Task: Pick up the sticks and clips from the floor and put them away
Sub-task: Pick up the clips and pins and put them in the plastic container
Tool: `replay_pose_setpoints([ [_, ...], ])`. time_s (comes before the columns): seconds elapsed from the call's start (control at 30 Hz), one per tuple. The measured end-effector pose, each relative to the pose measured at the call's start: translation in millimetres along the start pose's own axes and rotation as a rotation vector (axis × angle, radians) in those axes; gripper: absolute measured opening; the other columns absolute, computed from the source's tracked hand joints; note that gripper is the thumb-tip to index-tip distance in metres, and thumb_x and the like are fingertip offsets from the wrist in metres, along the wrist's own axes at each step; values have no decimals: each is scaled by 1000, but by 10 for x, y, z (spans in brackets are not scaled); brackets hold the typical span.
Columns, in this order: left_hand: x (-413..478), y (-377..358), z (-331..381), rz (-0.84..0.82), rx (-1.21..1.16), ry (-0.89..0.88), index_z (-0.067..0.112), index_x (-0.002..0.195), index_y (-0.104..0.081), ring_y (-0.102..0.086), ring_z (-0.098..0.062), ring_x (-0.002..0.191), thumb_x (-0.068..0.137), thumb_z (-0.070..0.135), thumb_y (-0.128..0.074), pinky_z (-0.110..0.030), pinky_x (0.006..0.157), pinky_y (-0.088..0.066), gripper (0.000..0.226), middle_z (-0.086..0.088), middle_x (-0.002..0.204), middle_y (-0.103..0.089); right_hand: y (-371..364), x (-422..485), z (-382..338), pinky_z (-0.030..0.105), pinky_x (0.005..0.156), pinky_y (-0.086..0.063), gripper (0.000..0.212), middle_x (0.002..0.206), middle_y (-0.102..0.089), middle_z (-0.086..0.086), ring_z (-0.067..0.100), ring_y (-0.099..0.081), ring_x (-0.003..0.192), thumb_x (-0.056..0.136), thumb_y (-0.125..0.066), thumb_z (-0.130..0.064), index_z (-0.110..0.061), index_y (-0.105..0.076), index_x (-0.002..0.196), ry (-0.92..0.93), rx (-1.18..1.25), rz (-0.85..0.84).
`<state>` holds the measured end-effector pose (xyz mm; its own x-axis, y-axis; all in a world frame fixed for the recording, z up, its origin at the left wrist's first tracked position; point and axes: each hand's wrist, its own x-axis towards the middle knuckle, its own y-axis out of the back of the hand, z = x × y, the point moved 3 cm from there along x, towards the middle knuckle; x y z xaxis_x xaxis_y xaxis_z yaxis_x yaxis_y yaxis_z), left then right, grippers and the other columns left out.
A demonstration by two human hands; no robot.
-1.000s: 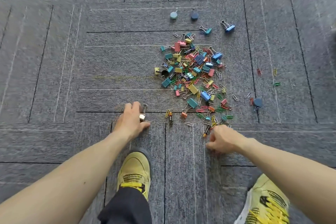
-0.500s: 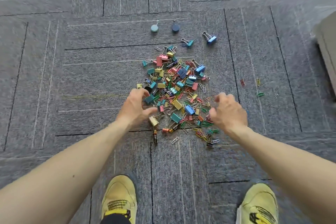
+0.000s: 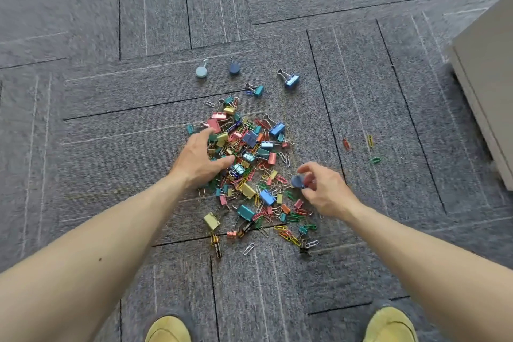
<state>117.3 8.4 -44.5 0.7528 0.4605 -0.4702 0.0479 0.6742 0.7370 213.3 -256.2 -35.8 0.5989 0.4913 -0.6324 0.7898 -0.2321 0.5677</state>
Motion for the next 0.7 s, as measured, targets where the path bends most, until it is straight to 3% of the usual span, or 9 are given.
replay_pose_setpoints([
  [0.07, 109, 27, 74, -22, -45, -26, 20, 145, -36, -49, -24, 123, 82, 45, -73, -48, 106, -43, 77, -10, 146, -42, 9, 73, -19, 34, 93, -50, 37, 112, -59, 2, 19, -59, 102, 91, -65, -13, -19, -53, 125, 9, 4, -15],
  [0.17, 294, 96, 143, 62, -30, -42, 20, 132, -49, -56, -18, 106, 83, 44, -72, -39, 95, -50, 59, -9, 132, -49, 33, 170, 86, 39, 91, -48, 34, 105, -48, 3, 25, -55, 99, 87, -73, -28, -18, -48, 107, -77, -143, 6],
  [0.37, 937, 450, 235, 185, 131, 66, 26, 148, -30, -31, -34, 141, 83, 53, -66, -57, 112, -33, 79, -11, 158, -17, 38, 320, 65, 41, 87, -47, 42, 109, -49, 11, 28, -53, 101, 84, -76, -31, -13, -42, 103, -159, -257, -25],
  [0.6, 1725, 695, 436, 35, 175, 161, 37, 154, -9, -8, -38, 149, 81, 66, -61, -62, 117, -18, 95, -10, 164, 5, 36, 356, 16, 39, 89, -46, 47, 122, -47, 18, 33, -51, 113, 87, -74, -26, -8, -44, 118, -215, -306, -54],
  [0.7, 1787, 503, 593, -58, 206, 77, 32, 156, -9, 1, -31, 151, 86, 65, -56, -58, 120, -10, 91, -7, 165, 6, 14, 374, 23, 40, 89, -46, 46, 123, -46, 17, 34, -50, 114, 87, -74, -23, -9, -43, 118, -224, -313, -58],
])
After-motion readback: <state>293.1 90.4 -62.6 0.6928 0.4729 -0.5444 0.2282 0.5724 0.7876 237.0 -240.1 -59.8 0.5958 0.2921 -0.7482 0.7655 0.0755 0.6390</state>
